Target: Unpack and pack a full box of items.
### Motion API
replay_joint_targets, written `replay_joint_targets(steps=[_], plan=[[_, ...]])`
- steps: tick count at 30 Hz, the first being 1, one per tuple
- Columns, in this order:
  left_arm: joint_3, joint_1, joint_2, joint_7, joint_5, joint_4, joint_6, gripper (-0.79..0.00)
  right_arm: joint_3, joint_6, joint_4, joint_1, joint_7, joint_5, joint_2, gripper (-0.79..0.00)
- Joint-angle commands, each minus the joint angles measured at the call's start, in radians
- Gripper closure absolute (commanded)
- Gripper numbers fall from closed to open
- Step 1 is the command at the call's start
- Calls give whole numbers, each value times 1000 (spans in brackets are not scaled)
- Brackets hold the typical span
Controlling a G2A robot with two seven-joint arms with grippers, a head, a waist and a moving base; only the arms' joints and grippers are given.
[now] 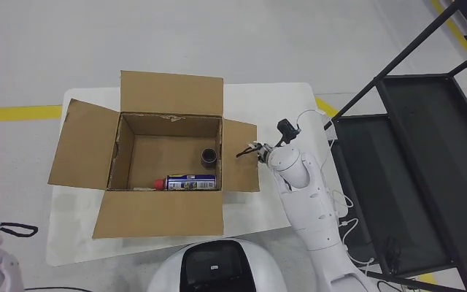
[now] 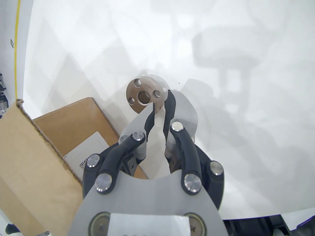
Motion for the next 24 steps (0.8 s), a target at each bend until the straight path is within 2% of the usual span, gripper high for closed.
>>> replay_joint_targets(steps=[1, 3, 4, 5, 6, 7, 8, 9, 10, 13, 15, 17, 24], plan=[[0, 0, 0, 0, 0, 0, 0, 0, -1, 3, -38, -17, -16, -6, 2, -640], [0, 0, 0, 0, 0, 0, 0, 0, 3, 0, -83, -36, -24, -12, 5, -646], [0, 0, 0, 0, 0, 0, 0, -215, 8, 2, -105, -48, -28, -17, 7, -646], [0, 0, 0, 0, 0, 0, 0, -785, 14, 1, -132, -60, -35, -21, 9, -646], [0, 0, 0, 0, 0, 0, 0, -785, 20, 0, -155, -73, -40, -25, 11, -643], [0, 0, 0, 0, 0, 0, 0, -606, 24, 2, -181, -84, -42, -32, 13, -646], [0, 0, 0, 0, 0, 0, 0, -385, 28, 3, -208, -95, -44, -37, 15, -650], [0, 0, 0, 0, 0, 0, 0, -465, 30, -2, -233, -107, -45, -45, 17, -656], [0, 0, 0, 0, 0, 0, 0, -785, 29, -17, -262, -116, -45, -63, 20, -665], [0, 0, 0, 0, 0, 0, 0, -785, 19, -92, -352, -143, -34, -105, 29, -714], [0, 0, 0, 0, 0, 0, 0, -785, 18, -126, -408, -163, -35, -117, 33, -708], [0, 0, 0, 0, 0, 0, 0, -785, 11, -144, -454, -180, -30, -151, 38, -782], [0, 0, 0, 0, 0, 0, 0, -785, -42, -180, -559, -171, 60, -290, 51, -785]])
